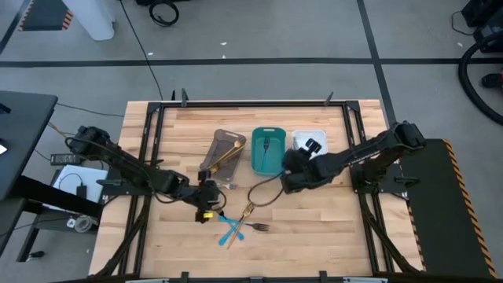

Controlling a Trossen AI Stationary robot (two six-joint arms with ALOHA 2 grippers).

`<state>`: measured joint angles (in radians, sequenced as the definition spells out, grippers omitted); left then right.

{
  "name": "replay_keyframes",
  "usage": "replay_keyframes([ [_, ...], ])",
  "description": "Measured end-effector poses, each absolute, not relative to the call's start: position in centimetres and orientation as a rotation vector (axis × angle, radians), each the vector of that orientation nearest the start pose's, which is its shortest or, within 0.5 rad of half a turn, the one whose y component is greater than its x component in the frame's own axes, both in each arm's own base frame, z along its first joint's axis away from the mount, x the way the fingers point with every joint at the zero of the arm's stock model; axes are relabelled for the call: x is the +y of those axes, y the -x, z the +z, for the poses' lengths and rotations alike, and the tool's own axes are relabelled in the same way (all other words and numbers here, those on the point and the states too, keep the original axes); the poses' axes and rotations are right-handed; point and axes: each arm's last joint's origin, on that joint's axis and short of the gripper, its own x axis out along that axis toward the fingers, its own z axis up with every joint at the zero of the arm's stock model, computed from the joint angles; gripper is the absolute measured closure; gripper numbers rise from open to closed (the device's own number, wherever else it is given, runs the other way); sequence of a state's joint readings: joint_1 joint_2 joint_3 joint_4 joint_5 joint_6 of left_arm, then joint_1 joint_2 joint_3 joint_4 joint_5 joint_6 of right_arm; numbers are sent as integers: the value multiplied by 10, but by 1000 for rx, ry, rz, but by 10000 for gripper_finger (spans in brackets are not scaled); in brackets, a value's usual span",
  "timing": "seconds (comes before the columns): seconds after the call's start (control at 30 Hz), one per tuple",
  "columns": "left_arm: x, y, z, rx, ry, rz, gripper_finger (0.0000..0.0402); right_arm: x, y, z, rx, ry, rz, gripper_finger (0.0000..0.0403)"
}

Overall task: Sort silverware by color (type)
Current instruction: Put the blue fork into the green bin

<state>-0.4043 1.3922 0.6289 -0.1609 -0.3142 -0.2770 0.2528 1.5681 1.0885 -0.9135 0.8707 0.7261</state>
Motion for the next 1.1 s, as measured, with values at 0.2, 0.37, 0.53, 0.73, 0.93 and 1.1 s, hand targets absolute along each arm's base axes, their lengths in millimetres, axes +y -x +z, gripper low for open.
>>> replay_keyframes([
  [0.2,-85,-233,166,957,-33,43,233,70,-290,228,814,186,-718,288],
  [0.37,-81,-232,165,995,-18,73,233,84,-296,233,746,214,-632,288],
  [0.53,-76,-232,165,1004,13,108,233,94,-300,236,693,188,-574,288],
  [0.73,-75,-233,165,999,7,110,233,106,-305,233,629,139,-426,288],
  [0.93,-77,-232,165,1005,1,102,233,112,-309,225,567,122,-264,288],
  [1.1,-79,-230,164,1034,20,79,233,112,-313,223,542,60,-193,288],
])
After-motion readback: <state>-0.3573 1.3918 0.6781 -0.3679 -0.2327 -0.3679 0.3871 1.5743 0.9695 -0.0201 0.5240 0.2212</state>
